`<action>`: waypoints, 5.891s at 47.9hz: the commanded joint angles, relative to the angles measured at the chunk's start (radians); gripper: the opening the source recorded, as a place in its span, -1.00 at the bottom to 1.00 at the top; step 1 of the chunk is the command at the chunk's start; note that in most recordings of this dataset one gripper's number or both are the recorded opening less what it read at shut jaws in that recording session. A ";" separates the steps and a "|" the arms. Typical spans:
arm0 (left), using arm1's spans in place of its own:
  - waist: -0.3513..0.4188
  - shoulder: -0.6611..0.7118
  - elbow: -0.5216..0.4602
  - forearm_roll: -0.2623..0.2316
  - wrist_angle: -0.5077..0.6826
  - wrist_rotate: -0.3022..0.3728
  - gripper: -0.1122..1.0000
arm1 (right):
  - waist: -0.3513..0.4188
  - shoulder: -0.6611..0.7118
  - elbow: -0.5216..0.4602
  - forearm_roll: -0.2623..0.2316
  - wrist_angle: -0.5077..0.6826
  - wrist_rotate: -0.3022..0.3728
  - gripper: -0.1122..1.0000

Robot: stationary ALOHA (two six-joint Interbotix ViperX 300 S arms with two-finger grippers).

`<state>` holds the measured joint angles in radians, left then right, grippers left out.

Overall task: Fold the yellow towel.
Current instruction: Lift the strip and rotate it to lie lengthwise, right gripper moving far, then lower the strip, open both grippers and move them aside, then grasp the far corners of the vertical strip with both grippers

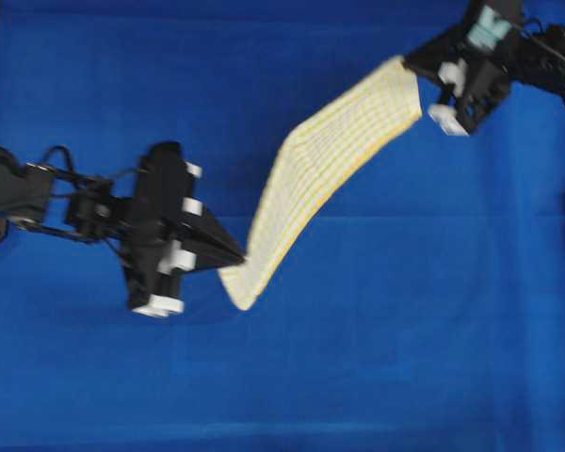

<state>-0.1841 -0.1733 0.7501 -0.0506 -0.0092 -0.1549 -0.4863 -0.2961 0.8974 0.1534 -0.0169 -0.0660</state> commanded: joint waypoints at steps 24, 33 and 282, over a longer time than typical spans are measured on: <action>-0.032 0.301 -0.400 -0.002 -0.017 0.006 -0.77 | -0.083 0.207 -0.288 -0.092 -0.008 -0.008 -0.74; -0.032 0.360 -0.495 0.000 -0.014 0.020 -0.77 | -0.089 0.222 -0.314 -0.114 -0.006 -0.008 -0.74; 0.738 0.515 -0.140 -0.012 -0.322 0.158 -0.58 | -0.043 0.598 -0.311 0.140 -0.207 0.091 -0.21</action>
<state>0.5538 0.3482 0.6228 -0.0598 -0.3298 0.0000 -0.5338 0.3145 0.6013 0.2961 -0.2194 0.0291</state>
